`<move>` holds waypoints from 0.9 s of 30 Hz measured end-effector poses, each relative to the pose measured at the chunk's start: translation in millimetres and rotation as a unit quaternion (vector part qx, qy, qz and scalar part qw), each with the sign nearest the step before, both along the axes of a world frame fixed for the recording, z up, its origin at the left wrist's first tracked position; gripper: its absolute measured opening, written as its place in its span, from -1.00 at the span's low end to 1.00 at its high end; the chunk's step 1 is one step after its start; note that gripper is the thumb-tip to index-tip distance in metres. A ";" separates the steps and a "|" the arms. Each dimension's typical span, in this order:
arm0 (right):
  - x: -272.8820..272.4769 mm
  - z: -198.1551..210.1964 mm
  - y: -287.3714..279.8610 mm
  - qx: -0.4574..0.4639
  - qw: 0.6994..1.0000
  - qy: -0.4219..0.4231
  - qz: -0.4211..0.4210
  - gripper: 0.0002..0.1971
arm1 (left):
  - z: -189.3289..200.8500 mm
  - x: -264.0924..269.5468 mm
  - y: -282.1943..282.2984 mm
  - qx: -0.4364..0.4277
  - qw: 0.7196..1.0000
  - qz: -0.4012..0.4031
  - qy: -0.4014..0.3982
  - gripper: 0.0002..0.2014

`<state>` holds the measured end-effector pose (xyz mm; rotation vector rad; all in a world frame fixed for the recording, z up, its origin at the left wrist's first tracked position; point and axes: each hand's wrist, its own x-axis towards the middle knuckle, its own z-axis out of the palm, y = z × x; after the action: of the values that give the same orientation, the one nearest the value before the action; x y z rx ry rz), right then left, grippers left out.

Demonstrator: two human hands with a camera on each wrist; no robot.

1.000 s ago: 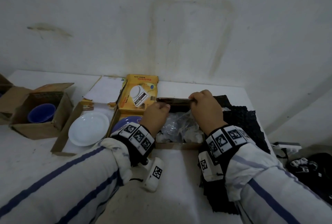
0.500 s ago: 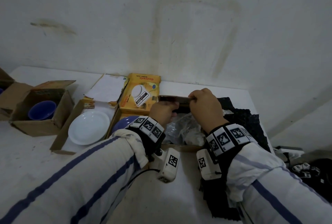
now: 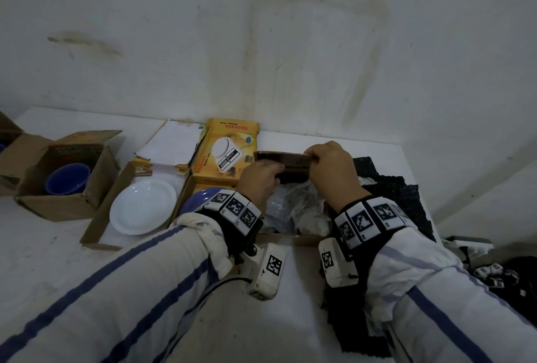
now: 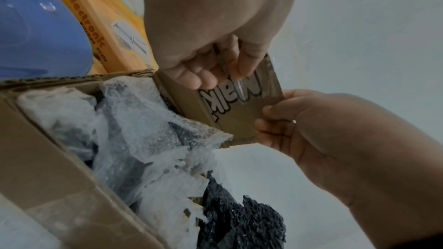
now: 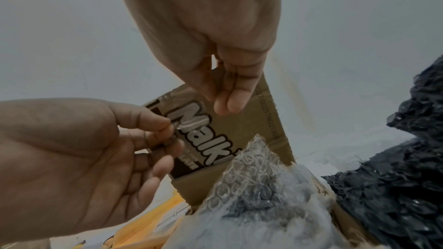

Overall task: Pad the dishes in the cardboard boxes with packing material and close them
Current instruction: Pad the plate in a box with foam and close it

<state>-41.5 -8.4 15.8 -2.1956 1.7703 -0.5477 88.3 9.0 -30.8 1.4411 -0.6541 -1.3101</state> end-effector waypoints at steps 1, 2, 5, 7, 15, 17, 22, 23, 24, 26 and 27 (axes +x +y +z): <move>0.0 0.4 0.1 0.001 1.000 0.000 -0.001 -0.65 | -1.2 0.1 -1.3 0.006 1.000 0.008 0.006 -0.91; 0.4 0.7 0.4 0.002 1.000 0.000 -0.002 -0.65 | -0.9 -0.3 -2.0 0.013 1.000 0.018 0.021 -0.97; 0.9 1.3 1.1 0.009 1.000 0.008 -0.005 -0.64 | -3.1 -2.8 -4.3 0.031 0.996 0.041 0.077 -0.83; 0.9 1.6 0.7 0.012 1.000 0.012 -0.006 -0.63 | -3.6 -4.4 -5.2 0.036 0.993 0.049 0.099 -0.81; 0.4 1.7 0.9 0.015 1.000 0.013 -0.006 -0.64 | 0.4 -15.6 -7.3 0.025 0.989 0.102 0.104 -0.71; -0.6 1.6 -0.3 0.018 1.000 0.013 -0.008 -0.63 | 2.2 -18.1 -7.2 0.022 0.988 0.110 0.102 -0.77; -5.4 1.2 0.3 0.017 1.000 0.000 -0.003 -0.63 | 8.2 -17.0 -3.0 0.025 0.993 0.080 0.084 -0.86; -7.0 1.6 0.8 0.017 1.000 -0.002 0.001 -0.63 | 9.0 -16.1 -1.5 0.025 0.994 0.068 0.079 -0.87; -8.8 1.6 1.1 0.018 1.000 -0.006 0.005 -0.63 | 10.2 -15.2 0.7 0.023 0.995 0.054 0.076 -0.89; -12.6 1.2 0.8 0.019 1.000 -0.009 0.009 -0.62 | 13.1 -12.9 6.2 0.019 0.997 0.020 0.076 -0.90; -14.4 0.3 0.5 0.018 1.000 -0.006 0.011 -0.62 | 14.3 -11.0 9.4 0.020 0.997 0.004 0.078 -0.89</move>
<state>-55.9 -7.9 16.1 -2.1797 1.7332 -0.5191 77.2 18.4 -16.5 1.3562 -0.5201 -1.4199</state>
